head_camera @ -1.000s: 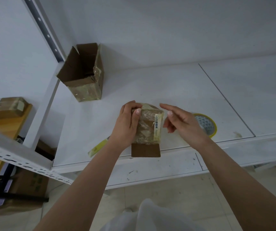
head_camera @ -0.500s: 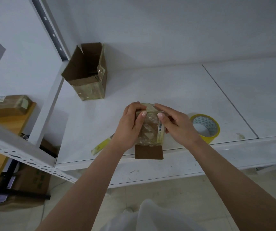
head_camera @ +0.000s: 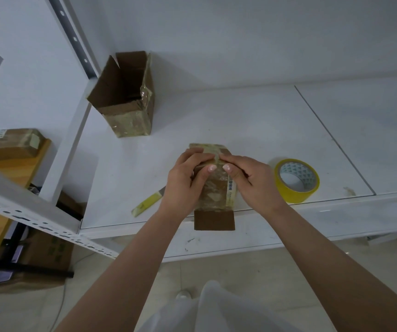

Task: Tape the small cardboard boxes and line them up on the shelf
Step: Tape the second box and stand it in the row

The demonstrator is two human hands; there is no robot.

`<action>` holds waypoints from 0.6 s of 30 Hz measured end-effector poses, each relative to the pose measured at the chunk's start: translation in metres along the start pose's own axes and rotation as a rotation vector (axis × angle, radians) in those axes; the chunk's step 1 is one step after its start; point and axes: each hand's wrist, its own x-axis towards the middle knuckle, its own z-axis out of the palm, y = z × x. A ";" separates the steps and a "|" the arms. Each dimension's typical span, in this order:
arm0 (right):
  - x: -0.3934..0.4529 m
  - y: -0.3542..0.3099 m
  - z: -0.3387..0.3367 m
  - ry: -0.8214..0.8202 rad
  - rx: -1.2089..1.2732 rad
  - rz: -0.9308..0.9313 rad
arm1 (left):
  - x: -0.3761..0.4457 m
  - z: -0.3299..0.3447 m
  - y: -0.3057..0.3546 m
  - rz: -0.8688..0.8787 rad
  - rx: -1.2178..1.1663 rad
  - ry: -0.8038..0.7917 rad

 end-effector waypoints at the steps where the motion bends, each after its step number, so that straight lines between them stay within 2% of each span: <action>1: 0.001 -0.001 0.001 0.009 -0.020 -0.018 | -0.001 0.000 -0.001 0.008 0.013 0.010; 8: 0.000 -0.003 -0.002 0.054 -0.107 -0.119 | 0.004 -0.006 0.001 0.068 0.002 -0.012; 11: -0.002 0.006 -0.005 0.024 -0.216 -0.126 | 0.008 -0.007 0.000 0.089 0.009 -0.140; 14: -0.018 0.019 -0.005 -0.089 -0.151 -0.019 | 0.002 -0.005 -0.004 0.036 0.082 -0.271; 16: -0.027 0.025 -0.005 -0.129 -0.039 0.067 | -0.002 -0.002 -0.002 0.058 0.137 -0.251; 18: -0.031 0.025 -0.007 -0.100 0.044 0.147 | -0.001 0.004 0.007 0.082 0.249 -0.167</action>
